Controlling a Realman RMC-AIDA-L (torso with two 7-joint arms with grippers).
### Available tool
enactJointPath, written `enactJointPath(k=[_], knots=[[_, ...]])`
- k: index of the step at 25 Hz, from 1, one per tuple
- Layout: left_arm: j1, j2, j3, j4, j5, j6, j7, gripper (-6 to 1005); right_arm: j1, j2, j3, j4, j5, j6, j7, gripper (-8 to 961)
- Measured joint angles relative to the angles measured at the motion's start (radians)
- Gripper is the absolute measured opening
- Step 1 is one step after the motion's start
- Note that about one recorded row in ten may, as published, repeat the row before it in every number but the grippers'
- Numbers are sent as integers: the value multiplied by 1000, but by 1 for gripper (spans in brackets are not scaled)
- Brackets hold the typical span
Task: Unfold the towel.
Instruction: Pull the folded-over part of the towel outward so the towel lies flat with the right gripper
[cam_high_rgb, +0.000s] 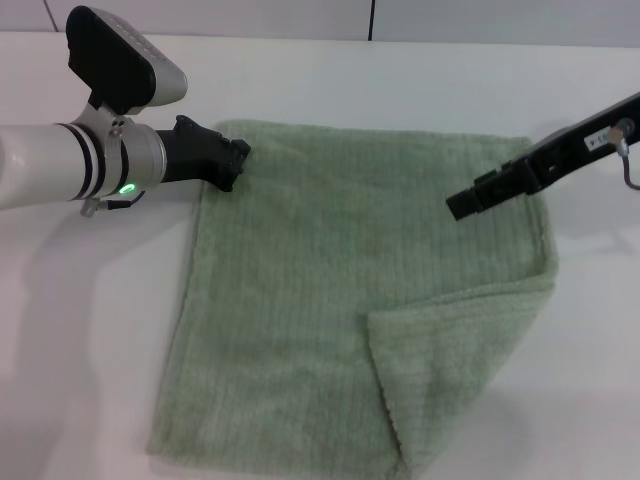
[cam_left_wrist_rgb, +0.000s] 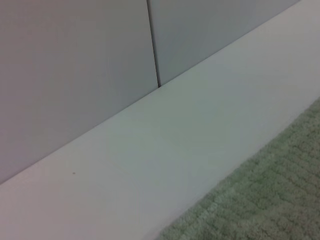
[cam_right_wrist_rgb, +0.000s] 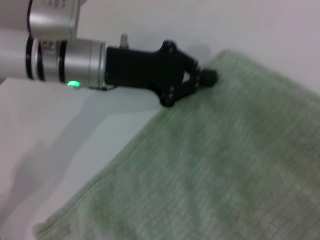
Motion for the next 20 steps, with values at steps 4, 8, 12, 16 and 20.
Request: enactJointPath(k=[4, 8, 12, 16, 20], knots=[[0, 0, 0, 0, 0, 0, 0, 1, 33, -5, -1, 77, 0, -18, -32, 671], [-2, 0, 1, -1, 0, 0, 0, 1, 62, -6, -6, 151, -1, -21, -73, 671], [-5, 0, 3, -2, 0, -2, 0, 1, 84, -5, -11, 211, -2, -21, -106, 671], [-7, -1, 6, -2, 8, -7, 0, 1, 101, -2, -11, 259, -4, -20, -128, 672], [-9, -2, 6, -2, 9, -8, -1, 1, 113, 2, -13, 292, -15, -16, -140, 672]])
